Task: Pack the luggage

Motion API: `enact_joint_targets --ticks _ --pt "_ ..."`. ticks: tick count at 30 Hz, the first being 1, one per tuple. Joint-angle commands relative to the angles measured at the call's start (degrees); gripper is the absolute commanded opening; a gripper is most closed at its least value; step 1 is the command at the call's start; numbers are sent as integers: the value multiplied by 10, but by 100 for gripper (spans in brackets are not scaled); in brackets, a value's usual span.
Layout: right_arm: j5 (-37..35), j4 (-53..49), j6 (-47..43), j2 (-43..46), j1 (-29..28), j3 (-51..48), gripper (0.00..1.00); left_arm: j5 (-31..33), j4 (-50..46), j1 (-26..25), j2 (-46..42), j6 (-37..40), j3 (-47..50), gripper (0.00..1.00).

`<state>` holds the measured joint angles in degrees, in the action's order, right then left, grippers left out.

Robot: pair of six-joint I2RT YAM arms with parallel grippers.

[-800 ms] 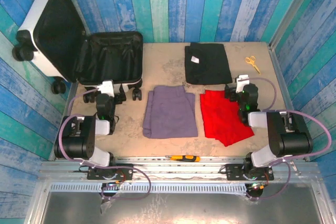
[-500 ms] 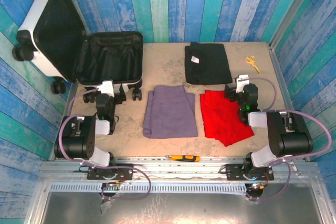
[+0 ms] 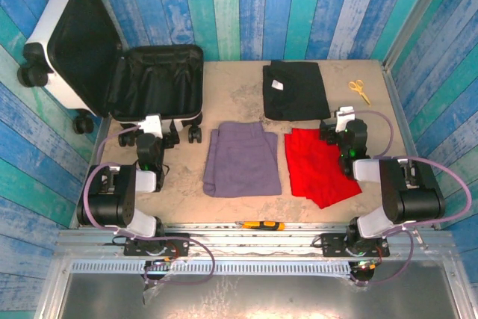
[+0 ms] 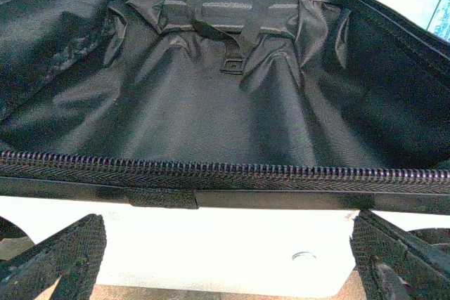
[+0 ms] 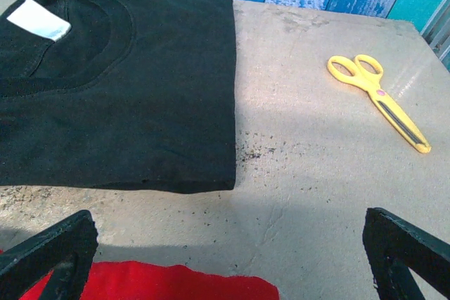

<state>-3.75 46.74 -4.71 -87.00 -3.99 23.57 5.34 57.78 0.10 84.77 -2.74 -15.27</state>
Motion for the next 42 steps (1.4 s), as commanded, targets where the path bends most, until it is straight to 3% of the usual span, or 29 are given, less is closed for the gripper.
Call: enact_joint_targets --ticks 1,3,5,6,7,9,12,14,16,18,20,25,30,35,42 --pt "1 1 5 8 -1 4 100 -24 23 -3 8 10 -8 93" --pt "-18 -47 12 41 -1 17 100 -79 -18 -15 -15 55 -18 93" --pt "-52 -110 28 83 -1 36 100 -30 27 -30 -40 50 11 93" --pt "-60 -129 32 104 -1 39 100 2 -16 -46 -65 56 -1 93" --pt "-64 -154 43 132 -1 43 100 34 -96 -67 -96 64 -30 93" --pt "-56 -227 73 189 -1 59 100 138 -228 -102 -147 9 -99 93" --pt "-16 -361 167 261 -1 103 100 229 -483 -107 -192 -174 -219 93" --pt "97 -403 217 294 -3 120 99 195 -597 -107 -214 -229 -264 93" --pt "181 -428 260 316 -13 127 96 121 -625 -108 -258 -259 -249 94" --pt "213 -495 274 326 -49 157 95 67 -625 -113 -326 -292 -205 94" --pt "189 -588 250 323 -120 199 94 60 -672 -115 -396 -341 -176 93" --pt "108 -697 229 265 -308 256 95 81 -857 -116 -527 -427 -141 94" --pt "39 -715 220 129 -486 317 94 33 -908 -121 -576 -500 -115 95" --pt "36 -691 224 -18 -588 398 91 14 -911 -121 -575 -586 -71 94" --pt "-42 -746 179 -173 -676 495 90 -5 -923 -121 -585 -643 -33 94"
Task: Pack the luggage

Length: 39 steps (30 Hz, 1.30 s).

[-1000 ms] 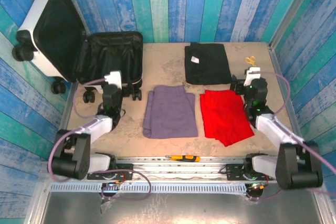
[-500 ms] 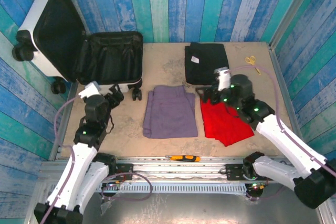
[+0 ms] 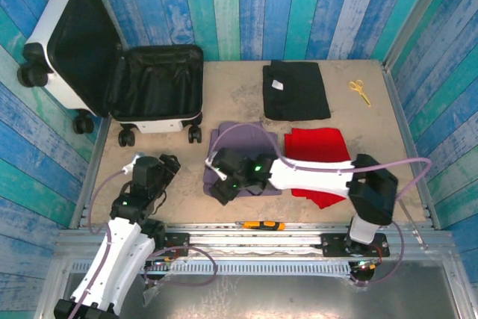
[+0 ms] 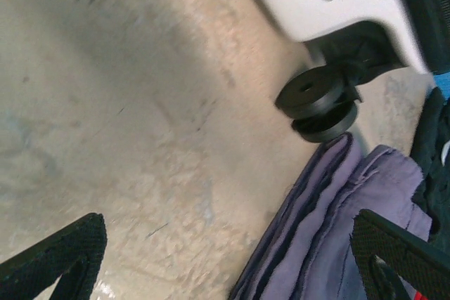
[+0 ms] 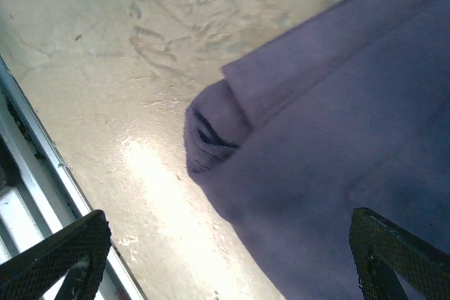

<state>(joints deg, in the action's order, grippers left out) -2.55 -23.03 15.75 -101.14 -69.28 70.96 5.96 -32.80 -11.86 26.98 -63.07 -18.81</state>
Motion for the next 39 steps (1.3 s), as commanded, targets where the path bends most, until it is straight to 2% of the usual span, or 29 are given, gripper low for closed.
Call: enact_joint_targets --ticks 1,10,14,17,27,31,36,39 --pt "-68 -55 -35 -45 -33 28 90 -11 -26 -1 -9 -43 2 93" --pt "-143 -75 -67 -123 -64 58 90 -7 -61 -1 -49 -71 5 93" --pt "-182 -88 -74 -158 -65 86 85 -29 -46 -2 -73 -89 22 93" --pt "-195 -86 -83 -182 -64 105 77 -32 -48 -1 -94 -101 34 93" --pt "-229 -97 -83 -215 -54 167 18 -97 -36 -1 -167 -142 118 93" --pt "-161 -96 -70 -185 -10 178 1 -126 -12 -2 -204 -119 133 93" --pt "-2 -97 -54 -157 73 196 0 -214 113 -2 -234 -100 180 93" --pt "78 -93 -38 -151 122 207 1 -232 159 -8 -246 -87 192 93"
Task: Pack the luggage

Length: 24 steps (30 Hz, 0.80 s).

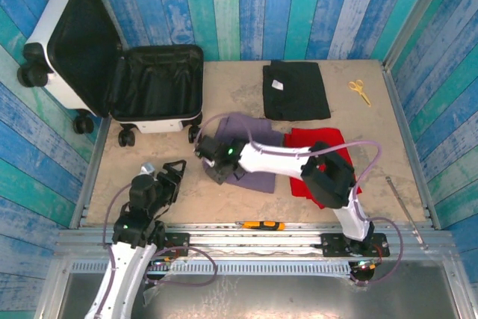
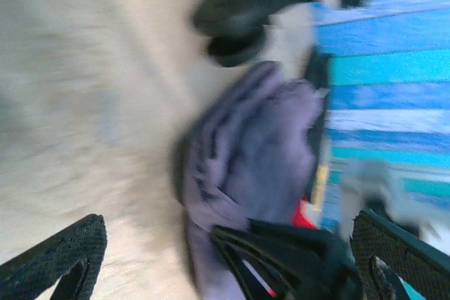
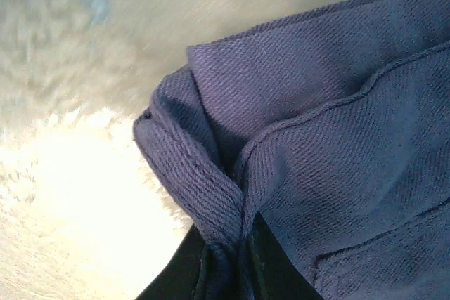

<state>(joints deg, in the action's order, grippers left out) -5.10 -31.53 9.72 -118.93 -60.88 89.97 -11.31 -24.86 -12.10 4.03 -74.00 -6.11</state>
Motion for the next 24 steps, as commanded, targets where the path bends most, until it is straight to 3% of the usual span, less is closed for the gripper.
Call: enact_joint_targets --ticks 1,6,10,13,18,24 --pt "121 -7 26 27 51 21 1 -60 83 -9 -21 30 65 93" --pt "233 -15 25 11 101 62 1 -73 122 -26 -14 57 84 93" --pt "284 -15 32 5 121 77 1 -53 162 -62 58 93 74 93" --pt "312 -15 32 6 133 81 1 -15 220 -115 161 121 60 93" --pt "356 -19 34 4 150 84 0 98 274 -254 369 163 -19 93" --pt "375 -23 43 0 161 86 1 179 375 -337 462 125 -37 93"
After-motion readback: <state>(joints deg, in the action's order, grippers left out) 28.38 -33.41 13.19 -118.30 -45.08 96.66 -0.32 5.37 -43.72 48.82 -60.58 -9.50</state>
